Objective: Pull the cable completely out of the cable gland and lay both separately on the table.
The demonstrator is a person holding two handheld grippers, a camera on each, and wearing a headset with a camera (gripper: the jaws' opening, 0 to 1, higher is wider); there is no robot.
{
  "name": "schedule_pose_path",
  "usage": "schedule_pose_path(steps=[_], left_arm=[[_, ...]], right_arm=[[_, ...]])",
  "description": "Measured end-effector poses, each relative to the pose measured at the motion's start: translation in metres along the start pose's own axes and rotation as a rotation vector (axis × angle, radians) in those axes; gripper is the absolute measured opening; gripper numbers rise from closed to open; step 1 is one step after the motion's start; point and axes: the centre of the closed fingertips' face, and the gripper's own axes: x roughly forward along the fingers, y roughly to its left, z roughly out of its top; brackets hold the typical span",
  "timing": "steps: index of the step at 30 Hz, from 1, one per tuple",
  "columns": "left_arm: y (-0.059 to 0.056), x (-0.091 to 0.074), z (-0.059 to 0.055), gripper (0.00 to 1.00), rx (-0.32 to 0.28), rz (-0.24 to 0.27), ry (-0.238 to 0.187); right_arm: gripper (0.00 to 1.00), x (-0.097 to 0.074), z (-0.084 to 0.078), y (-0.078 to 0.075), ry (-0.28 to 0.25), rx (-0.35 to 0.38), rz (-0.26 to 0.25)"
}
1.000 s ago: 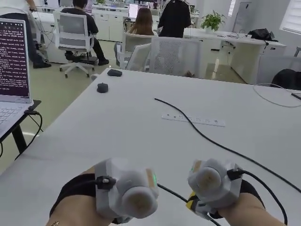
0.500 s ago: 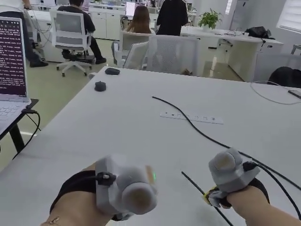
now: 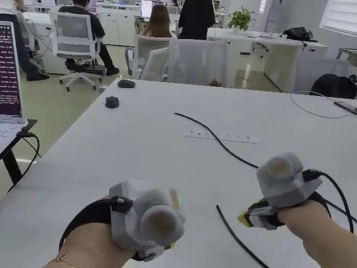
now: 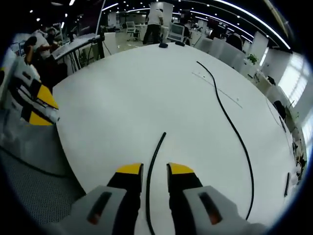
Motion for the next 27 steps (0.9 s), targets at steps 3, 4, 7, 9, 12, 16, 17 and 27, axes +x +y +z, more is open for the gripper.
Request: schedule_pose_path(steps=[3, 4, 7, 9, 12, 16, 17, 27], left_arm=[[-0.001, 0.004, 0.006, 0.16, 0.008, -0.038, -0.015], [-0.002, 0.008, 0.009, 0.16, 0.019, -0.07, -0.023], [0.0, 0.02, 0.011, 0.16, 0.001, -0.127, -0.033], [-0.002, 0.034, 0.009, 0.16, -0.055, -0.179, -0.041], [0.001, 0.057, -0.001, 0.16, -0.098, -0.208, -0.018], [-0.005, 0.089, -0.018, 0.16, -0.125, -0.258, 0.026], [-0.006, 0.097, -0.022, 0.16, -0.117, -0.268, 0.034], [-0.013, 0.118, -0.017, 0.37, -0.244, -0.329, -0.058]], right_arm=[[0.22, -0.03, 0.016, 0.023, -0.113, 0.052, 0.099], [0.22, -0.038, 0.018, 0.027, -0.134, 0.049, 0.111], [0.21, -0.061, 0.012, 0.038, -0.168, 0.061, 0.131], [0.21, -0.074, 0.005, 0.044, -0.18, 0.062, 0.128], [0.2, -0.09, -0.001, 0.052, -0.21, 0.074, 0.133], [0.2, -0.105, -0.007, 0.055, -0.227, 0.062, 0.095], [0.2, -0.108, -0.009, 0.055, -0.228, 0.056, 0.088], [0.21, -0.123, -0.023, 0.057, -0.216, 0.045, 0.067]])
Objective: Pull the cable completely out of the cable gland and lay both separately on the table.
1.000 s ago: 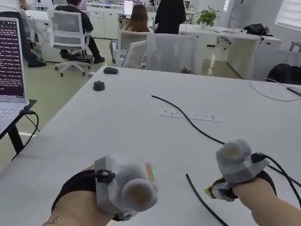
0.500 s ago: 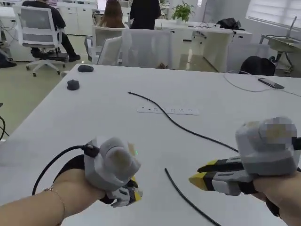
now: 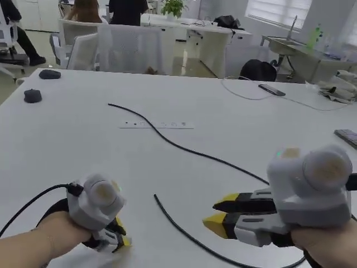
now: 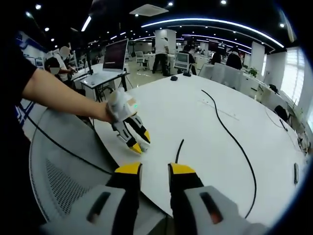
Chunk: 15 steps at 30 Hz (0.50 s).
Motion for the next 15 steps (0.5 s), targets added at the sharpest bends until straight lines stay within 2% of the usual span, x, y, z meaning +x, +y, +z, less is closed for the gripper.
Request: schedule_pose_path(steps=[1, 2, 3, 5, 7, 9, 11, 13, 15], left_arm=[[0.002, -0.002, 0.0, 0.43, -0.024, 0.01, -0.003], [0.006, -0.008, -0.004, 0.43, -0.012, 0.028, 0.037], [0.007, -0.016, -0.004, 0.37, 0.018, 0.025, 0.052], [0.005, -0.032, 0.001, 0.29, 0.008, 0.009, 0.035], [0.002, -0.048, 0.006, 0.34, -0.009, 0.004, 0.027], [-0.003, -0.073, 0.01, 0.37, 0.005, 0.005, 0.017], [-0.012, -0.099, 0.013, 0.34, 0.004, -0.013, 0.005], [-0.019, -0.125, 0.013, 0.35, -0.029, -0.002, -0.015], [-0.025, -0.152, 0.013, 0.33, -0.061, 0.018, -0.054]], right_arm=[[0.22, 0.0, 0.0, 0.0, 0.001, 0.001, 0.001], [0.22, -0.001, -0.003, -0.001, 0.008, 0.006, 0.001], [0.22, -0.001, -0.005, -0.001, 0.018, 0.012, 0.001], [0.22, -0.001, -0.007, 0.001, 0.026, 0.017, 0.007], [0.23, 0.0, -0.009, 0.003, 0.033, 0.02, 0.015], [0.23, 0.003, -0.012, 0.006, 0.045, 0.028, 0.023], [0.23, 0.005, -0.016, 0.01, 0.058, 0.042, 0.032], [0.23, 0.007, -0.02, 0.013, 0.07, 0.051, 0.041], [0.24, 0.009, -0.023, 0.015, 0.081, 0.051, 0.046]])
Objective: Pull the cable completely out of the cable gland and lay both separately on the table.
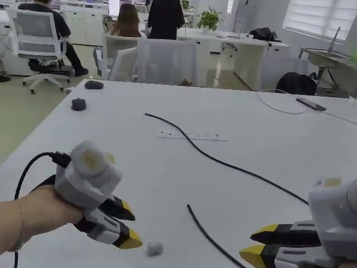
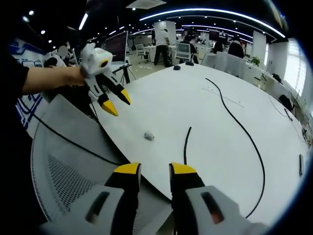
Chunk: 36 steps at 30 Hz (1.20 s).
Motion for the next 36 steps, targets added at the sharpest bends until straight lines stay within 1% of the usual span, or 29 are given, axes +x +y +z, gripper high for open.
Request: schedule_pose_path(steps=[1, 2, 3, 4, 7, 8, 9, 10, 11, 12, 13, 14, 15, 16, 18, 19, 20, 21, 22, 24, 25, 26, 28, 31, 33, 36], left_arm=[[-0.002, -0.01, -0.001, 0.33, -0.027, 0.009, -0.014], [-0.005, -0.024, -0.002, 0.33, -0.06, 0.026, -0.034], [-0.006, -0.032, -0.004, 0.33, -0.088, 0.037, -0.047], [-0.008, -0.044, -0.007, 0.34, -0.128, 0.057, -0.067], [-0.01, -0.066, -0.015, 0.32, -0.187, 0.101, -0.092], [-0.011, -0.075, -0.019, 0.32, -0.206, 0.125, -0.109], [-0.012, -0.08, -0.02, 0.33, -0.224, 0.133, -0.127], [-0.016, -0.086, -0.02, 0.35, -0.264, 0.129, -0.167], [-0.019, -0.09, -0.02, 0.38, -0.303, 0.124, -0.194], [-0.018, -0.095, -0.021, 0.38, -0.334, 0.147, -0.227], [-0.018, -0.099, -0.022, 0.38, -0.352, 0.166, -0.248], [-0.015, -0.102, -0.024, 0.38, -0.362, 0.195, -0.26], [-0.014, -0.106, -0.028, 0.38, -0.39, 0.228, -0.272], [-0.014, -0.108, -0.031, 0.38, -0.415, 0.244, -0.279], [-0.012, -0.112, -0.037, 0.37, -0.454, 0.296, -0.307], [-0.01, -0.113, -0.042, 0.37, -0.48, 0.322, -0.317], [-0.009, -0.114, -0.045, 0.37, -0.492, 0.336, -0.323], [-0.005, -0.115, -0.052, 0.37, -0.51, 0.378, -0.324], [-0.003, -0.116, -0.058, 0.37, -0.51, 0.399, -0.307], [-0.006, -0.112, -0.065, 0.38, -0.517, 0.375, -0.29], [-0.007, -0.111, -0.069, 0.39, -0.526, 0.371, -0.282], [-0.006, -0.111, -0.072, 0.38, -0.536, 0.382, -0.277], [-0.007, -0.111, -0.074, 0.39, -0.544, 0.387, -0.274], [-0.013, -0.104, -0.072, 0.38, -0.567, 0.358, -0.285], [-0.016, -0.099, -0.071, 0.39, -0.563, 0.342, -0.274], [-0.017, -0.096, -0.071, 0.4, -0.556, 0.345, -0.261]], right_arm=[[0.24, 0.0, -0.001, 0.001, 0.006, 0.002, 0.003], [0.24, 0.001, -0.003, 0.003, 0.014, 0.004, 0.006], [0.24, 0.001, -0.004, 0.004, 0.02, 0.003, 0.006], [0.24, 0.001, -0.006, 0.005, 0.029, -0.002, 0.008], [0.25, 0.001, -0.008, 0.007, 0.04, -0.003, 0.013], [0.25, 0.0, -0.008, 0.007, 0.043, 0.002, 0.014], [0.25, 0.0, -0.009, 0.008, 0.044, 0.006, 0.015], [0.25, 0.0, -0.009, 0.009, 0.041, 0.016, 0.014], [0.26, 0.0, -0.008, 0.011, 0.035, 0.025, 0.019], [0.26, 0.0, -0.008, 0.014, 0.031, 0.06, 0.032], [0.26, 0.001, -0.009, 0.015, 0.028, 0.092, 0.034], [0.27, 0.001, -0.008, 0.015, 0.024, 0.097, 0.031], [0.27, 0.002, -0.009, 0.015, 0.023, 0.092, 0.029], [0.27, 0.003, -0.009, 0.016, 0.025, 0.094, 0.028], [0.28, 0.002, -0.013, 0.016, 0.036, 0.106, 0.019], [0.28, 0.001, -0.015, 0.015, 0.04, 0.118, 0.009], [0.28, 0.001, -0.016, 0.015, 0.04, 0.127, 0.006], [0.28, 0.0, -0.018, 0.015, 0.041, 0.141, 0.004], [0.28, 0.0, -0.018, 0.015, 0.038, 0.151, 0.001], [0.3, 0.0, -0.02, 0.015, 0.028, 0.177, -0.001], [0.3, 0.001, -0.021, 0.014, 0.025, 0.198, -0.005], [0.31, 0.001, -0.022, 0.013, 0.021, 0.216, -0.01], [0.32, 0.001, -0.024, 0.013, 0.015, 0.238, -0.015], [0.33, 0.004, -0.029, 0.013, 0.026, 0.26, -0.016], [0.33, 0.005, -0.032, 0.016, 0.038, 0.258, -0.013], [0.34, 0.005, -0.035, 0.016, 0.049, 0.263, -0.014]])
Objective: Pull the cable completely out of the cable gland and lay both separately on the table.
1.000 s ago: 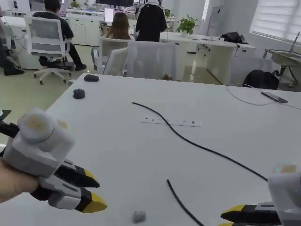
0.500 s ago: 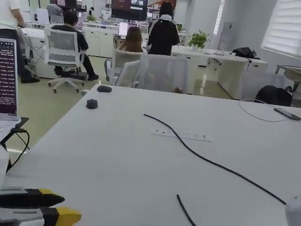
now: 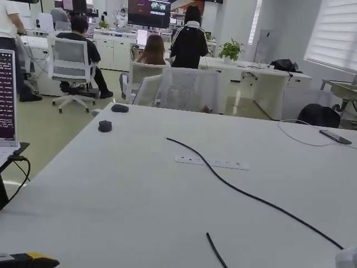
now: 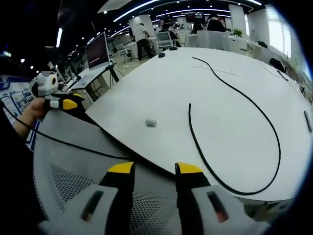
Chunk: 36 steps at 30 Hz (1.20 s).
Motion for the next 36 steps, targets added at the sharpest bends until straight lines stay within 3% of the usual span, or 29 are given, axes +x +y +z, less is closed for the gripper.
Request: schedule_pose_path(steps=[16, 36], left_arm=[[-0.011, 0.004, -0.005, 0.41, 0.029, -0.03, 0.031], [-0.01, 0.004, -0.006, 0.41, 0.031, -0.029, 0.039]], right_arm=[[0.34, 0.0, -0.003, 0.003, 0.03, -0.027, 0.009], [0.34, 0.003, -0.006, 0.006, 0.052, -0.036, 0.019]])
